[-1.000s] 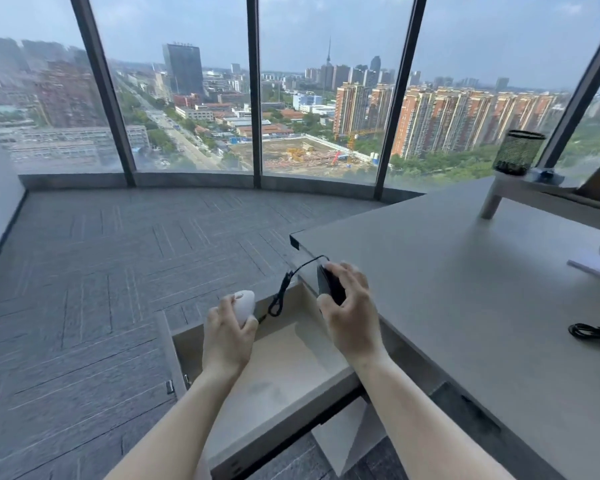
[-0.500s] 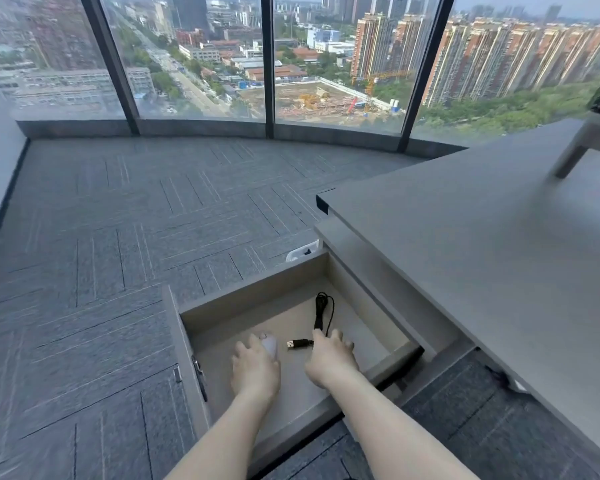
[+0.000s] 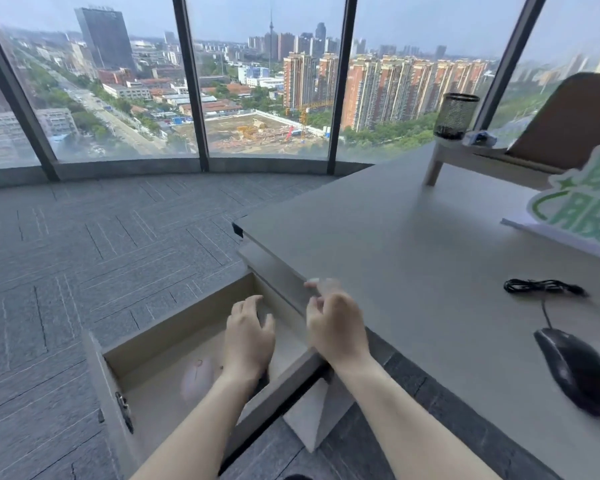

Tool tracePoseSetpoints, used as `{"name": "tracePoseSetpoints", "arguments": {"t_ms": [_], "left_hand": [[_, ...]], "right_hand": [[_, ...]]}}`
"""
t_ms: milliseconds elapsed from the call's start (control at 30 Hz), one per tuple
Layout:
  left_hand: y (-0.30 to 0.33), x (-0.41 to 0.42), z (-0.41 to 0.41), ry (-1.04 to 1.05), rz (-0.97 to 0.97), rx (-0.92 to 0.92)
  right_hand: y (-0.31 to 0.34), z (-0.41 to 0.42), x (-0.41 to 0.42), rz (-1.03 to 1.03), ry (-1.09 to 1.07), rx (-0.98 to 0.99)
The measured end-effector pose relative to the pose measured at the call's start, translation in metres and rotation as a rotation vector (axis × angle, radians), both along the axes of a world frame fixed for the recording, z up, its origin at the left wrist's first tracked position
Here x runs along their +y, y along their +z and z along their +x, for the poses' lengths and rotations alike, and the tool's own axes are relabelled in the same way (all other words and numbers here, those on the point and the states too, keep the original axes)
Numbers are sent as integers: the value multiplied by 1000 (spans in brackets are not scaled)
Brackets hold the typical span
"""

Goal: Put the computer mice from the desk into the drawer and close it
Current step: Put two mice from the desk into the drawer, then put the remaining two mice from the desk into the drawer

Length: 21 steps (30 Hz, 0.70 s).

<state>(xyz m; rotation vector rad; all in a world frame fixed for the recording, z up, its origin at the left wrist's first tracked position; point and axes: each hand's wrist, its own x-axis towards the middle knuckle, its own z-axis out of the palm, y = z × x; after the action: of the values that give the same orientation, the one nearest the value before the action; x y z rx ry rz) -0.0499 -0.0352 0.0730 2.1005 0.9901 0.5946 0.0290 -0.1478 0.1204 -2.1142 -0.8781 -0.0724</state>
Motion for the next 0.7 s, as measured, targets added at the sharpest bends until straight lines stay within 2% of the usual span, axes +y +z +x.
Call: {"name": "tracePoseSetpoints", "arguments": {"t_ms": [100,233,300,400,500,600,700], "left_hand": [[33,-64,36,-167,59,-148],[60,-156,80,-395,74,-181],[65,-201,98,-503,96,-151],[71,-258,121,-633,40,-71],[73,-302,140,-711,10,24],[69,-325,154,-726,172,159],[67,-329,165,-663,251,250]], "right_hand": [[39,30,-77,145,-164,-110],[56,80,-188,213,-428,-205],[49,104,-240,174,-576,-254],[27,128,-303,-50,-735,-158],[9,141,-338,-285,-737,41],[-1,148,-354,-316,-642,168],[-2,150,-361,-323,-604,157]]}}
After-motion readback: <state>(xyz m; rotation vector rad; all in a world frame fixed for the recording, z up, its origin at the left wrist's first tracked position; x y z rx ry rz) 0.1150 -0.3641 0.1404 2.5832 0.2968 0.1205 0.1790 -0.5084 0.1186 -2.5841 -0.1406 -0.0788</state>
